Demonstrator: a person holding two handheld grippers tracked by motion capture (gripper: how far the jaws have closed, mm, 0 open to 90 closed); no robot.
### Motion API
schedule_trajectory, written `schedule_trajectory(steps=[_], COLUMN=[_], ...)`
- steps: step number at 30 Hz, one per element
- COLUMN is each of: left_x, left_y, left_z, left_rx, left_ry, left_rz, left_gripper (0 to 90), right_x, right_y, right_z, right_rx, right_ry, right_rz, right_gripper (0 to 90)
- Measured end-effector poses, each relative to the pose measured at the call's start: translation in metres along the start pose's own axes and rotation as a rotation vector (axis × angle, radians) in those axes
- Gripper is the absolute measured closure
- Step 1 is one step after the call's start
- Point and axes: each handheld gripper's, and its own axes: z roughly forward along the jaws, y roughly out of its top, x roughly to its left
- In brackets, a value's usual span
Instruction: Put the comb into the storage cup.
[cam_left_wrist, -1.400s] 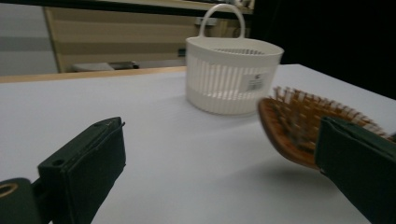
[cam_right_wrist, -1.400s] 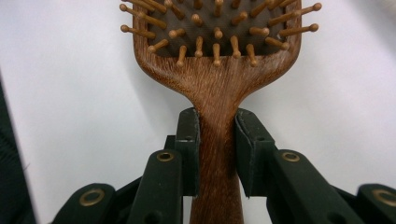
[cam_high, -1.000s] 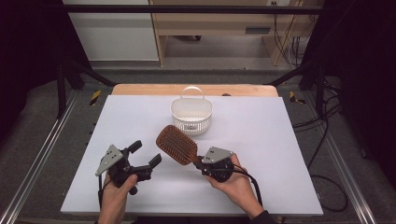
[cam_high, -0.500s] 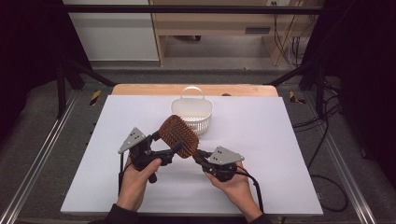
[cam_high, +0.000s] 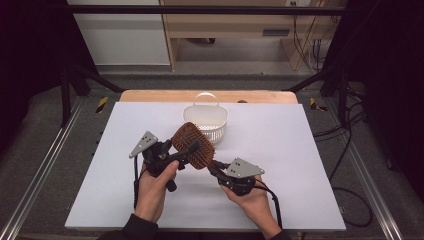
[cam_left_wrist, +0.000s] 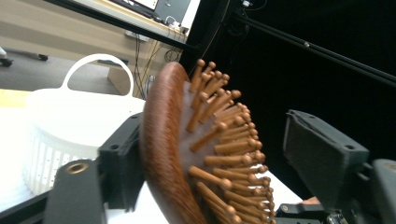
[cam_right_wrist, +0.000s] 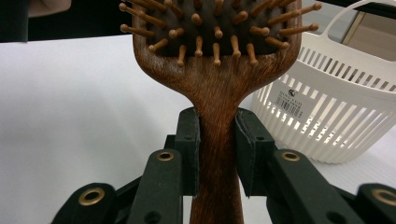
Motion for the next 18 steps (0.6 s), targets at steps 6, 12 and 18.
schedule_trajectory(steps=[6,12,18], left_x=[0.0012,0.0062,0.0028], left_y=[-0.0001,0.0023,0.0026], left_z=[-0.0010,-0.0030,-0.0034], left_rx=[0.006,0.018,0.028], left_ry=[0.022,0.016,0.018], left_rz=[-0.010,-0.066,-0.077], left_gripper=[37.6,47.0,51.3], right_x=[0.0004,0.0026,0.0032], right_y=[-0.0001,-0.0004,-0.0031], right_z=[0.0001,0.0022,0.0030], right_rx=[-0.013,-0.009,-0.009], right_ry=[0.002,0.001,0.007], right_rz=[0.014,0.013,0.024], right_gripper=[72.8,72.8,72.6])
